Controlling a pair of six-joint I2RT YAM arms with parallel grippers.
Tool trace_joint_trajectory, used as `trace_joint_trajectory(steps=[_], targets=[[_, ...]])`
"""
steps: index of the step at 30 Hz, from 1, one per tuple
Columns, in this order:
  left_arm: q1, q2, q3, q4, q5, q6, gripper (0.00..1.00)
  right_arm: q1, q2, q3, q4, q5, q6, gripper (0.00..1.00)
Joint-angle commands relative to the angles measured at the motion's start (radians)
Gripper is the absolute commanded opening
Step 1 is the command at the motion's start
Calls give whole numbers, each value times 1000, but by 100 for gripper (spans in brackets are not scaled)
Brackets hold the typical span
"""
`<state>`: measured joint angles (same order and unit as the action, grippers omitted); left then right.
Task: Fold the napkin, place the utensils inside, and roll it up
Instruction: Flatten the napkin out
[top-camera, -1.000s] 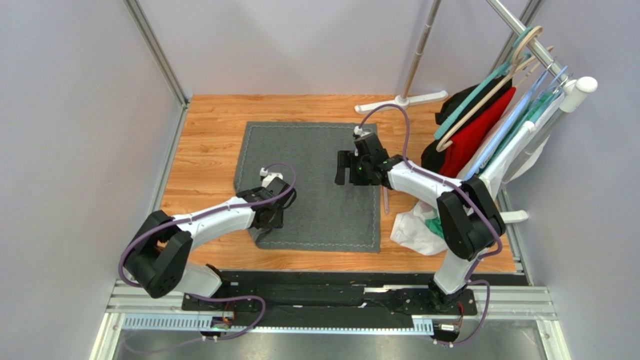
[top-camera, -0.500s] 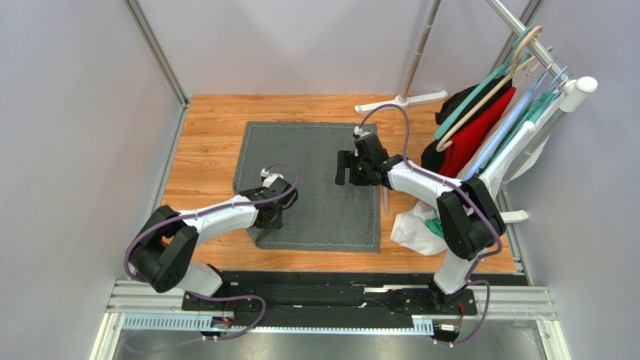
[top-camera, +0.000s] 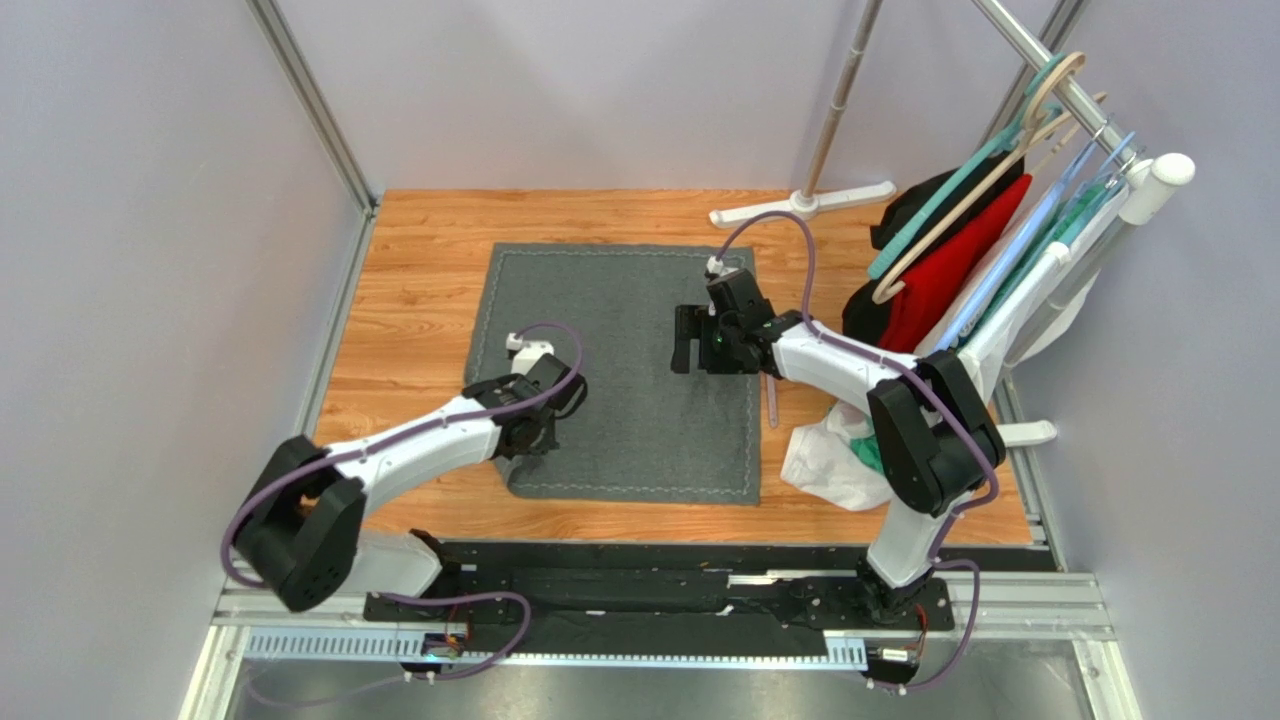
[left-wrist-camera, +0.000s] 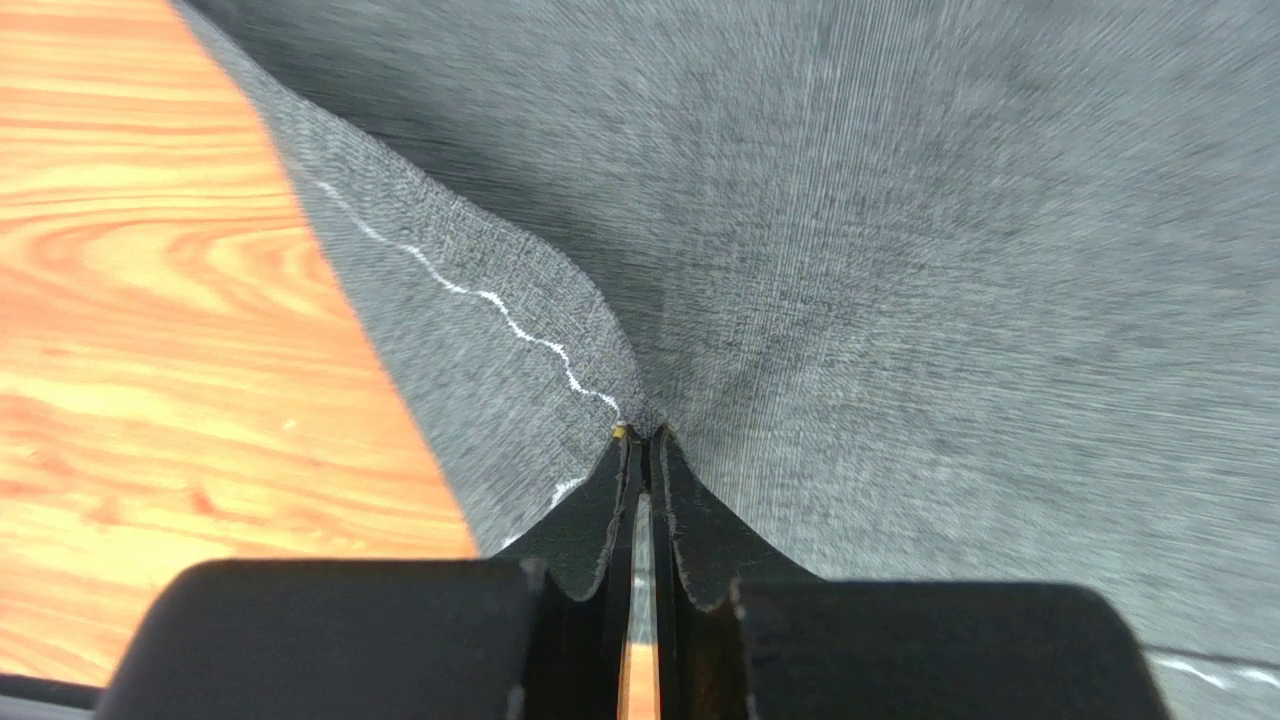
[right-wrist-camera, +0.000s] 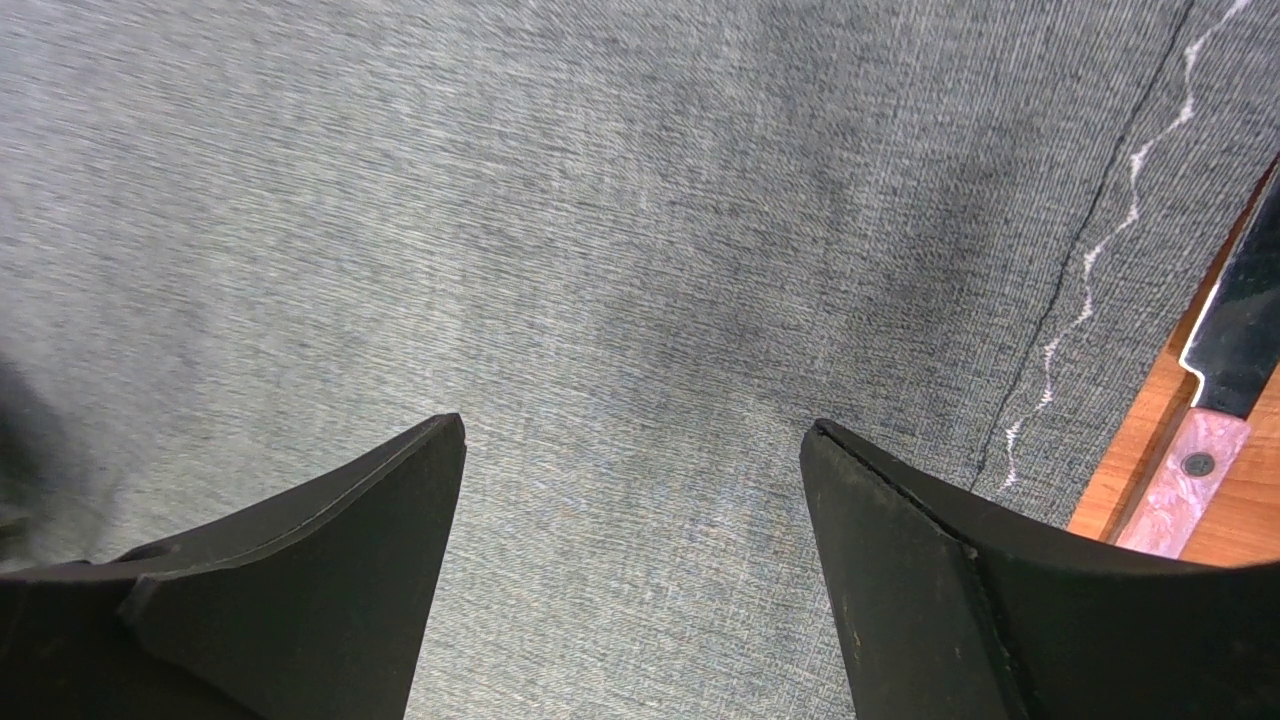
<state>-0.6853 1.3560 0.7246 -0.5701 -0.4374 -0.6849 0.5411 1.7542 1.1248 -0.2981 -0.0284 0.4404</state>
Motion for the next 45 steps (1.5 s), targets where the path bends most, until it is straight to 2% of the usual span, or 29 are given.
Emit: trace_joint_trajectory(steps=[1, 6, 9, 13, 14, 15, 16, 18, 20, 21, 26, 30, 33, 38, 42, 45], targets=[[-2, -168, -20, -94, -81, -83, 8, 5, 21, 36, -13, 15, -5, 88], [50, -323, -65, -244, -123, -154, 8, 5, 18, 36, -18, 16, -8, 88], [78, -430, -100, -269, -95, -186, 10, 5, 13, 36, -19, 16, -8, 88], [82, -527, -113, -376, -103, -300, 18, 5, 13, 33, -18, 10, -9, 88], [82, -547, -117, -390, -90, -315, 41, 5, 11, 33, -18, 8, -9, 88], [82, -578, -117, -427, -90, -330, 48, 3, 11, 35, -18, 4, -9, 88], [82, -593, -114, -441, -92, -358, 50, 5, 13, 35, -18, 4, -9, 88], [82, -641, -108, -477, -103, -376, 78, 5, 14, 35, -18, -1, -8, 88], [82, -675, -103, -490, -136, -403, 96, 5, 11, 33, -16, -4, -9, 88], [82, -701, -103, -490, -152, -407, 99, 5, 10, 33, -16, -5, -9, 88], [82, -664, -111, -395, -195, -369, 99, 5, -13, 32, -19, -5, -19, 88], [118, -469, -99, -211, -106, -323, 99, 2, -42, 24, -22, -16, -23, 88], [132, -350, -68, -145, -90, -324, 99, -7, -39, 17, -15, -36, -26, 88], [153, -275, -59, -45, -46, -279, 99, -43, 19, 29, 4, -80, -9, 88], [233, -227, -54, 85, 26, -210, 99, -55, 37, 61, -12, -44, -12, 88], [244, -186, -5, 149, 35, -121, 99, -56, 51, 81, -29, -24, -22, 88]])
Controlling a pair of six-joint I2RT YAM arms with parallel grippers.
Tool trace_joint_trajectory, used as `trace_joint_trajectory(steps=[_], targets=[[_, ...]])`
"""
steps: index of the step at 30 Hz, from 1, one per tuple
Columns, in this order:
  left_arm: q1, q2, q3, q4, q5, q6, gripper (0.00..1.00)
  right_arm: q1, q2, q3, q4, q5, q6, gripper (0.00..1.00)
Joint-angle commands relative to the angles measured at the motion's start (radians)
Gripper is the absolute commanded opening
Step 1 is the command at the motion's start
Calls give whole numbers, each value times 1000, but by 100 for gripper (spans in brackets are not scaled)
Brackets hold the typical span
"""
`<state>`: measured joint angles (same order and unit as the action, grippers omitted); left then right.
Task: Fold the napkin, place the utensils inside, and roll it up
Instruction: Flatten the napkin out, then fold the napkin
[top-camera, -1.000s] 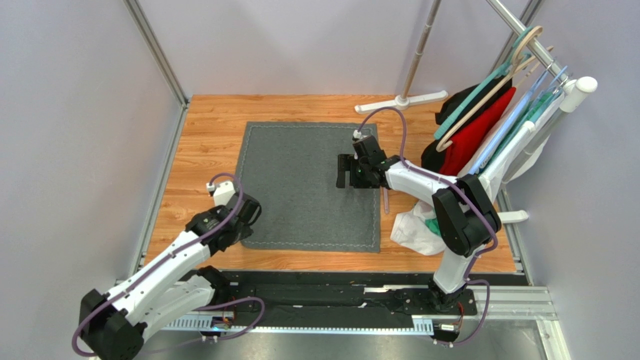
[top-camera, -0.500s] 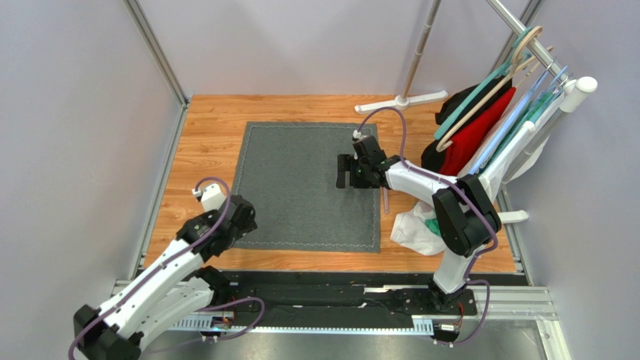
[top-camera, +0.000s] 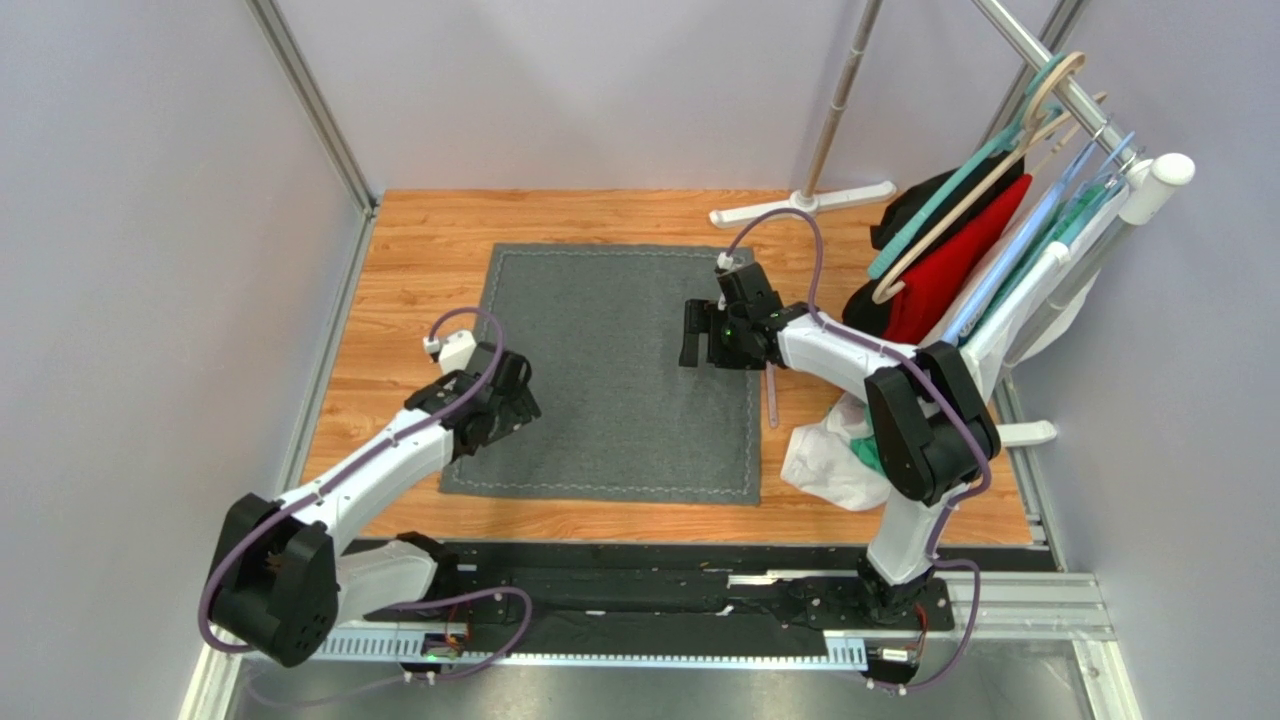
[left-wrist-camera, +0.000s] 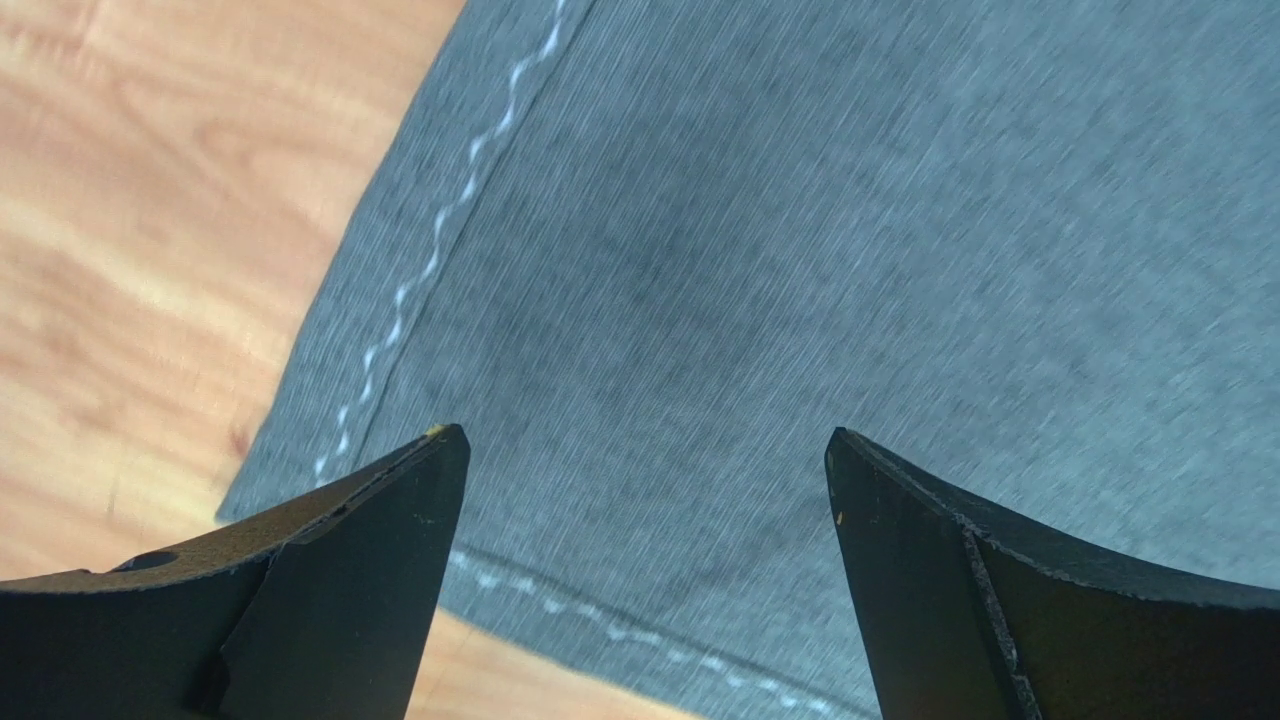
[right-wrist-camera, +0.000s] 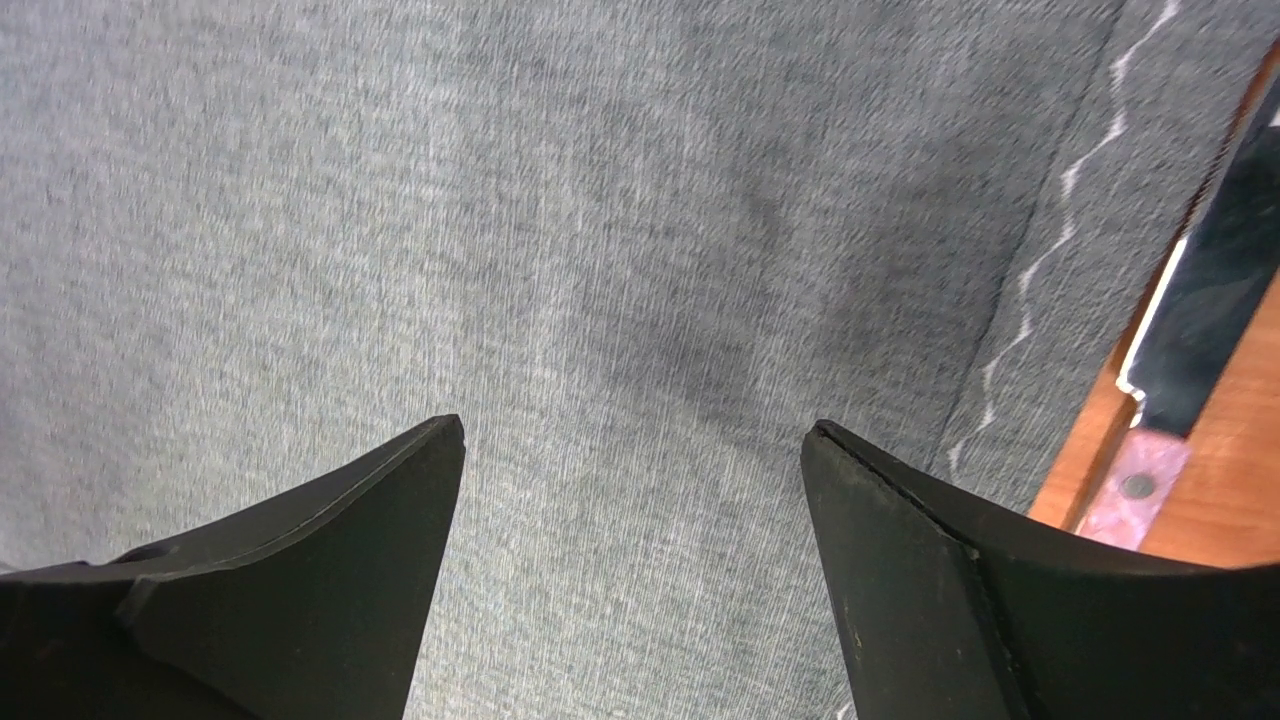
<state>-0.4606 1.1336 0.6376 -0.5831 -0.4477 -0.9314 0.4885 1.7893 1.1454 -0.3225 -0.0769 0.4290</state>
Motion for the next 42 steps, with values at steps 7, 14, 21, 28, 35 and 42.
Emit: trace_joint_trajectory(steps=[7, 14, 21, 28, 35, 42], targets=[[51, 260, 288, 319, 156, 272, 99, -16, 64, 111, -35, 57, -9, 88], [114, 526, 427, 384, 336, 246, 99, -42, 142, 192, -64, 29, -10, 88], [155, 664, 474, 420, 440, 226, 98, -88, 234, 258, -101, 5, -3, 88], [168, 765, 562, 414, 487, 232, 98, -134, 277, 306, -118, -15, -3, 88], [183, 839, 631, 399, 500, 244, 98, -145, 317, 362, -144, -12, -9, 88], [197, 923, 737, 387, 533, 258, 98, -151, 334, 396, -164, -6, -4, 88]])
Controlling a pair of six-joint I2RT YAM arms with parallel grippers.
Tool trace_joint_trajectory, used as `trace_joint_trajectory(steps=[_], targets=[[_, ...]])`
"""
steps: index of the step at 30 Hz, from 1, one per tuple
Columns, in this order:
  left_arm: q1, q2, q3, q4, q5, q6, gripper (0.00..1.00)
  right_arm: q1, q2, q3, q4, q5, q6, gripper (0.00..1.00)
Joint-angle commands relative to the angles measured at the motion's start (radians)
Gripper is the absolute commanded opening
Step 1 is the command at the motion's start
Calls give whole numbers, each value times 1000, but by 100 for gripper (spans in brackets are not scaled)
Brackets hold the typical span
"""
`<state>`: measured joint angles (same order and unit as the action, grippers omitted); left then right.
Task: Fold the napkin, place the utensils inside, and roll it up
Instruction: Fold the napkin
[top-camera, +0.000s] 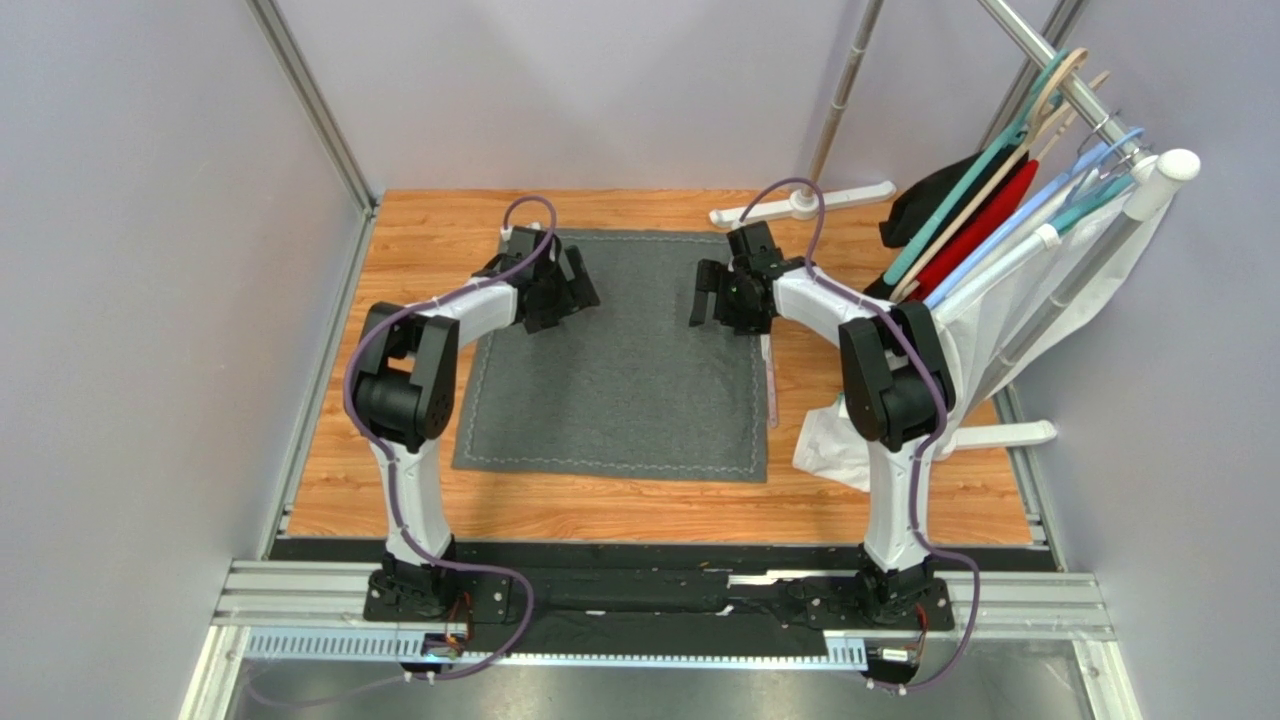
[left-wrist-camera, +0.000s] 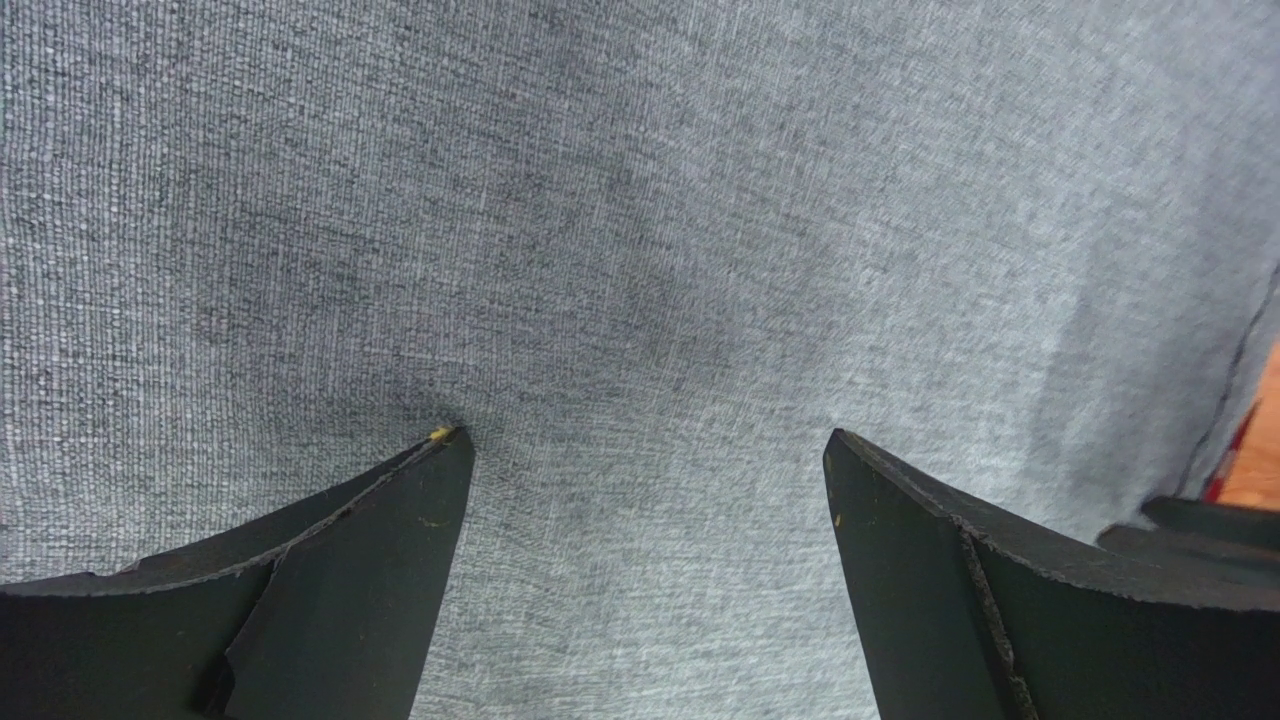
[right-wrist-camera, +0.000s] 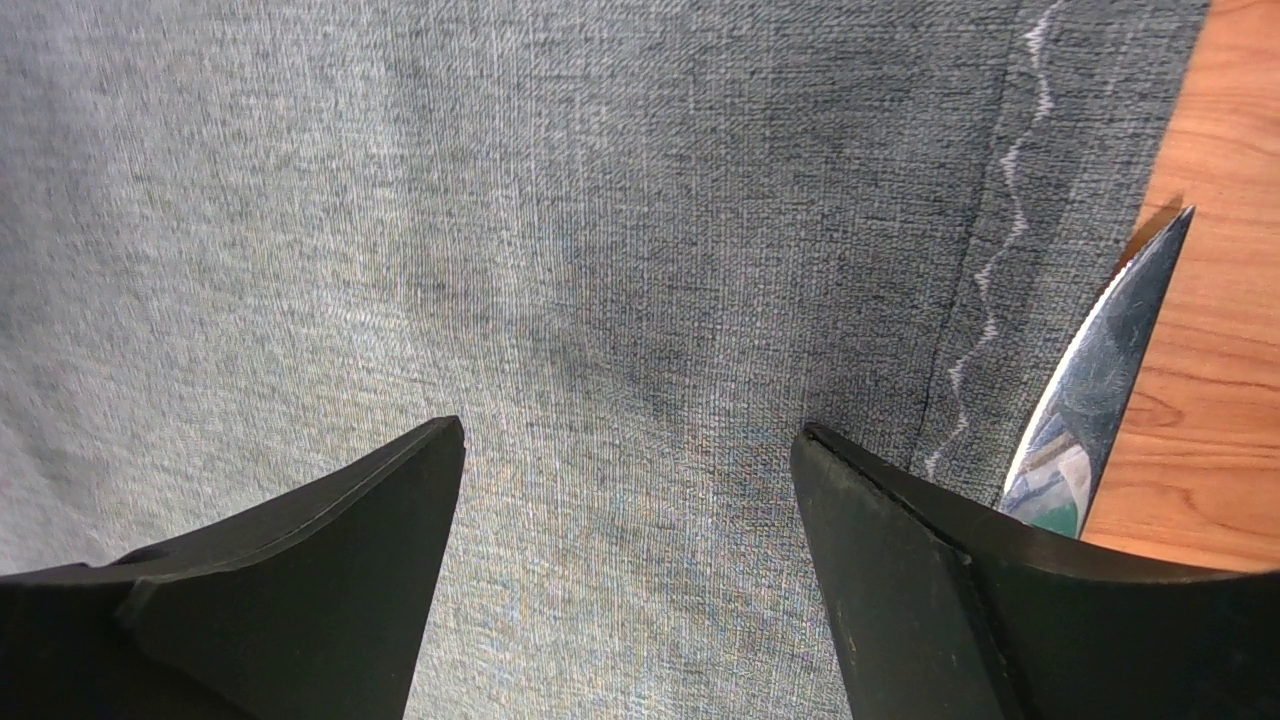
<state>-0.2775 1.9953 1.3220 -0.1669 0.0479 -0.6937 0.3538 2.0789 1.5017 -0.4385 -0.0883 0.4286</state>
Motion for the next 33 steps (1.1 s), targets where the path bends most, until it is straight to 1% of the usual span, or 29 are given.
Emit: trace_joint_trajectory(steps=[1, 5, 6, 7, 8, 9, 10, 11, 12, 13, 14, 15, 16, 17, 18, 19, 21, 22, 23, 24, 25, 26, 28, 30, 33], targets=[[17, 78, 63, -31, 40, 22, 98, -15, 46, 43, -49, 9, -4, 88], [15, 71, 98, -39, 38, 54, 96, -15, 43, 61, -51, 6, -16, 88], [14, 53, 91, -37, 17, 62, 96, -15, 40, 68, -51, -10, -28, 88], [12, -1, 82, -39, -6, 74, 96, -15, 32, 84, -52, -16, -33, 88], [2, -35, 72, -52, -35, 100, 95, -16, 23, 91, -48, -24, -37, 88], [-6, -73, 51, -69, -115, 117, 96, -15, 11, 94, -45, -37, -39, 88], [-14, -152, 37, -116, -161, 135, 96, -13, -2, 94, -42, -45, -37, 88], [-37, -192, 20, -143, -213, 166, 96, -13, -40, 91, -31, -54, -34, 88], [-45, -234, -22, -167, -314, 172, 97, -12, -60, 85, -23, -71, -34, 88], [-49, -310, -53, -218, -348, 171, 97, -12, -86, 63, -17, -79, -30, 88], [-46, -349, -85, -242, -367, 149, 97, -12, -132, 46, 0, -86, -27, 88], [-43, -386, -160, -268, -408, 132, 96, -12, -160, 29, 4, -96, -25, 88], [-42, -459, -200, -320, -425, 117, 95, -12, -180, 16, 9, -99, -27, 88], [-34, -496, -240, -345, -440, 84, 95, -13, -198, -15, 12, -102, -25, 88], [-32, -535, -313, -371, -460, 65, 94, -12, -236, -30, 17, -108, -27, 88], [-31, -614, -349, -422, -465, 45, 93, -13, -252, -46, 18, -113, -25, 87], [-25, -691, -450, -454, -459, -13, 92, -15, -295, -75, 27, -134, -25, 86], [-19, -761, -481, -479, -454, -36, 92, -13, -308, -86, 30, -137, -27, 86], [4, -794, -513, -485, -448, -76, 90, -15, -319, -93, 40, -142, -27, 86], [20, -823, -574, -485, -433, -87, 90, -13, -330, -109, 43, -149, -25, 86], [38, -867, -598, -493, -424, -98, 89, -13, -350, -115, 46, -154, -27, 86], [78, -886, -615, -497, -413, -107, 89, -13, -358, -123, 50, -156, -27, 86], [107, -929, -649, -516, -388, -113, 87, -15, -381, -147, 57, -160, -31, 86], [118, -952, -670, -528, -384, -127, 86, -15, -390, -162, 63, -166, -36, 86], [130, -980, -708, -540, -393, -139, 81, -15, -404, -190, 67, -171, -36, 86]])
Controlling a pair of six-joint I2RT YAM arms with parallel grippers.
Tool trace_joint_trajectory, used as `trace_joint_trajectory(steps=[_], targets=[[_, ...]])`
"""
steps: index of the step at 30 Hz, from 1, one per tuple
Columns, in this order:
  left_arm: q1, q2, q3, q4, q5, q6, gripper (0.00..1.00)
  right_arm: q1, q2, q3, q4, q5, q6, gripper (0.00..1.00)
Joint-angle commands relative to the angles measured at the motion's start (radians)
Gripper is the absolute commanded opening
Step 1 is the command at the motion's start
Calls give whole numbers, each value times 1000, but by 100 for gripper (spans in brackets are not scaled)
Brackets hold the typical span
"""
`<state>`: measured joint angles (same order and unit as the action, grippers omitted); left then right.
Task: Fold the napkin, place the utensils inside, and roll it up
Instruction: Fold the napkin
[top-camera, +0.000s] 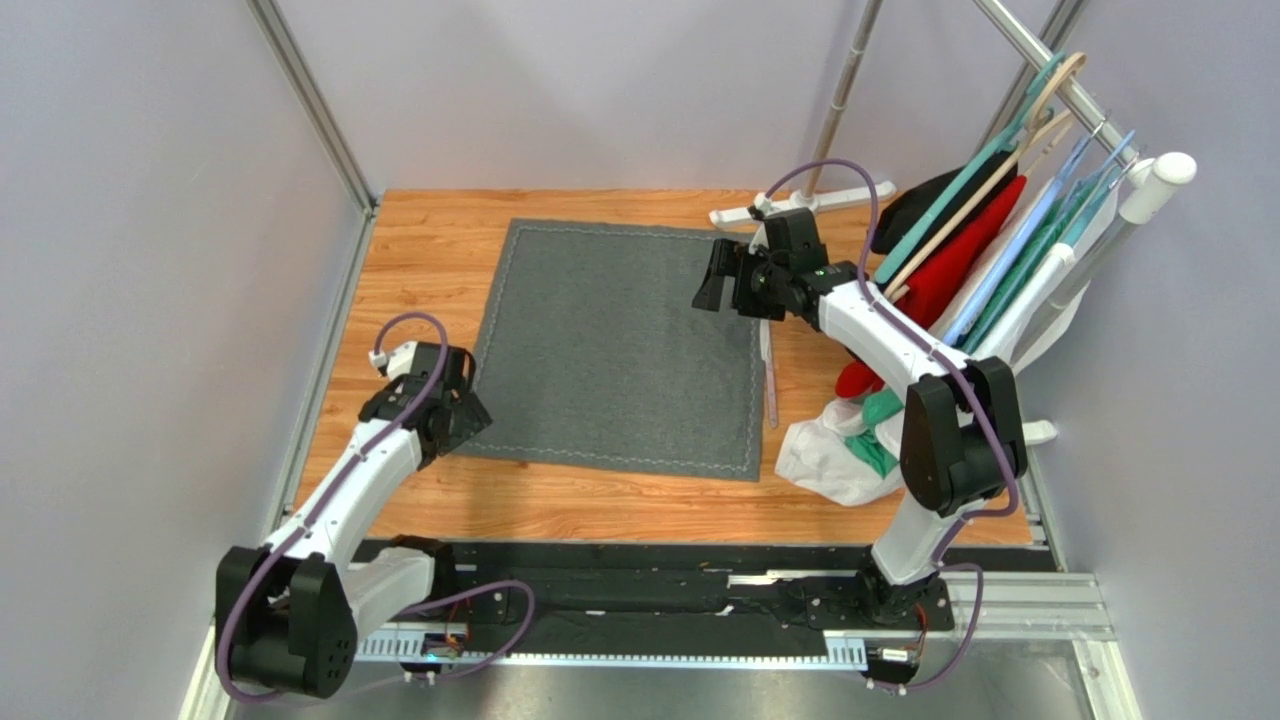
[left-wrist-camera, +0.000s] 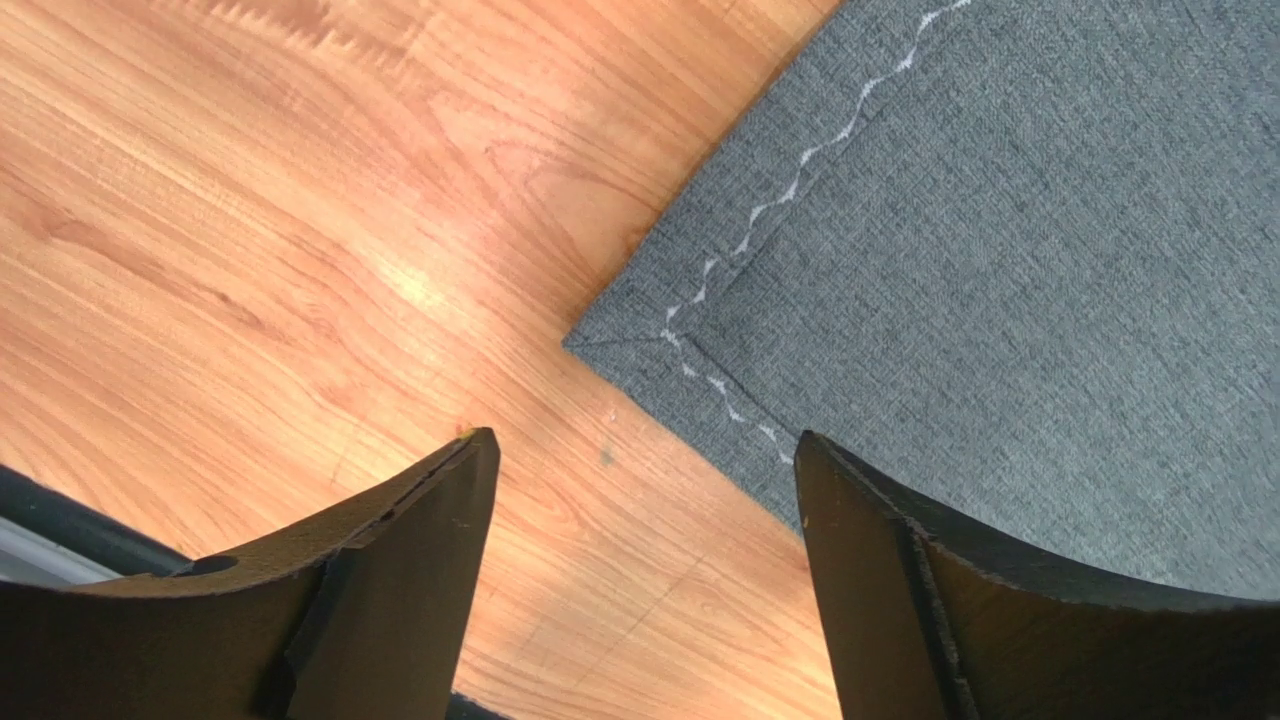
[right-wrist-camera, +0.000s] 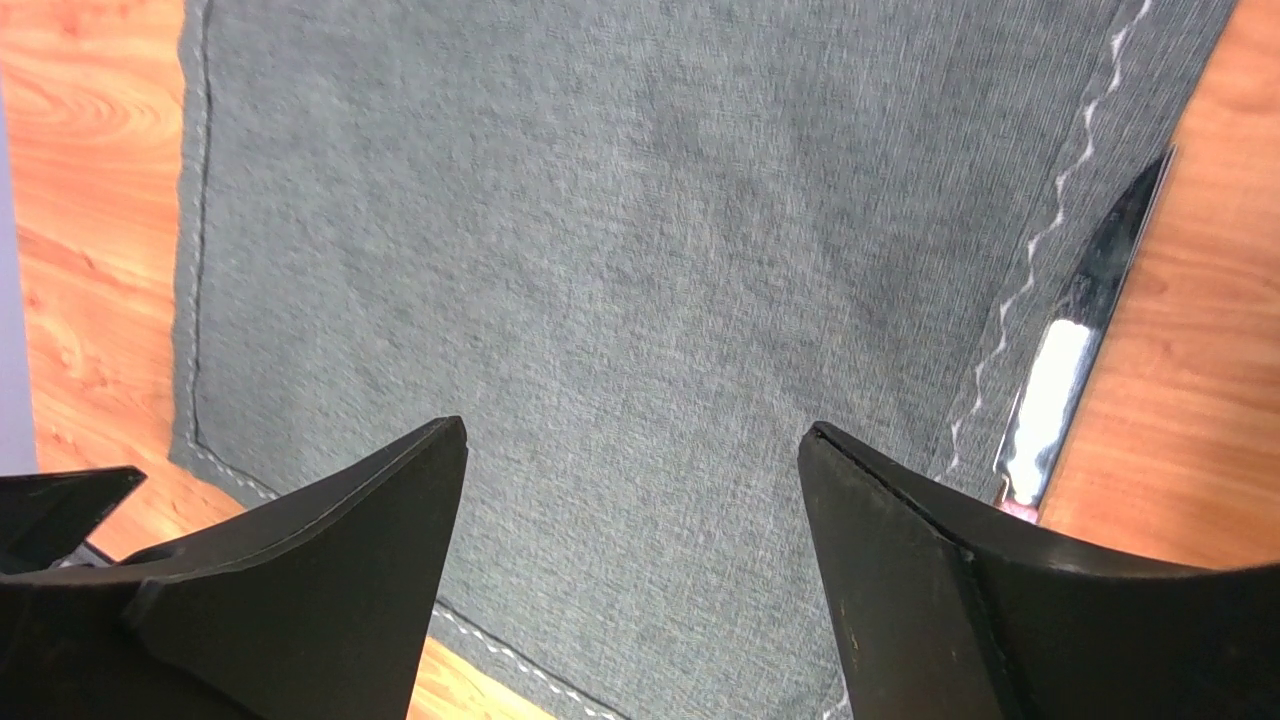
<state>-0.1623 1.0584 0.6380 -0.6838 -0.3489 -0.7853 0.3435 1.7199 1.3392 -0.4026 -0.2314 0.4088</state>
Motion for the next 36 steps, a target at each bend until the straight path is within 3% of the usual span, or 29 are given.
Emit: trace_joint_trajectory(steps=[1, 4, 8, 11, 15, 24, 28, 36], targets=[[26, -49, -37, -11, 4, -46, 80, -5, -51, -40, 34, -28, -18, 86], [125, -51, -81, 62, 82, -17, 77, -5, -65, -61, 45, -28, -18, 87], [184, -35, -121, 170, 131, 11, 65, -5, -78, -81, 57, -31, -15, 87], [185, -6, -130, 237, 183, 21, 58, -5, -80, -84, 62, -29, -13, 87], [185, 64, -133, 289, 196, 32, 58, -6, -75, -84, 62, -36, -11, 87], [208, 89, -133, 287, 171, 5, 57, -6, -89, -98, 64, -23, -15, 87], [210, 80, -135, 270, 168, 3, 48, -6, -88, -104, 64, -20, -15, 87], [221, 110, -116, 234, 188, 1, 41, -8, -88, -103, 64, -22, -22, 87]])
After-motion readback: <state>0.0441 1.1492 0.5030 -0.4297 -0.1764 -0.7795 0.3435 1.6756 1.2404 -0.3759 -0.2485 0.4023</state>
